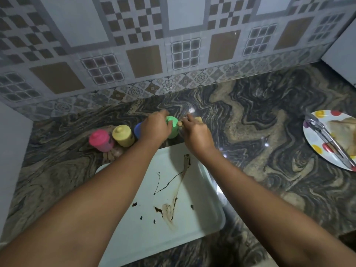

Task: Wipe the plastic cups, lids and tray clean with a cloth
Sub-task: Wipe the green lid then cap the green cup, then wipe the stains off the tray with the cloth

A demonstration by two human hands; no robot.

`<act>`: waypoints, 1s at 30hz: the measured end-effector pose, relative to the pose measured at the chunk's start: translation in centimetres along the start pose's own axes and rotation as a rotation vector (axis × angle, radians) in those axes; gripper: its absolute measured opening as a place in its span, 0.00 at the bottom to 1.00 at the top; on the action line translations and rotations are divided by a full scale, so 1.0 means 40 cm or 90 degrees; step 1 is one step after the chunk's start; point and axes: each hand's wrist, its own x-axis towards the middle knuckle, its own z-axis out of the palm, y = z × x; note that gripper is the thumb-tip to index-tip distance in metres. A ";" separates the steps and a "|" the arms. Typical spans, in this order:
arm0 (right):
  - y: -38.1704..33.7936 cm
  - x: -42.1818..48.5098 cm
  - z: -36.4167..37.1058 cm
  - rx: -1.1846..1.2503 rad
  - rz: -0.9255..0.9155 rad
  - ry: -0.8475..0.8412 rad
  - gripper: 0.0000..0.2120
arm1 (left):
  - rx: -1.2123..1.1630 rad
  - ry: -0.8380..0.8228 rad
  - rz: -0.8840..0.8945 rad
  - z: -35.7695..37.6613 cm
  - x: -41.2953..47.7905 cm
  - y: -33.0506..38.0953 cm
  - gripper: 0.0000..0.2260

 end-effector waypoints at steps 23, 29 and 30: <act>0.010 -0.030 -0.091 0.301 0.139 0.083 0.18 | 0.063 -0.009 0.040 -0.051 0.002 0.020 0.18; -0.011 -0.060 -0.154 0.435 0.180 -0.025 0.18 | -0.360 -0.058 0.042 -0.102 -0.062 -0.029 0.12; -0.022 -0.064 -0.163 0.429 0.157 -0.039 0.16 | -0.378 -0.099 0.042 -0.109 -0.080 -0.032 0.12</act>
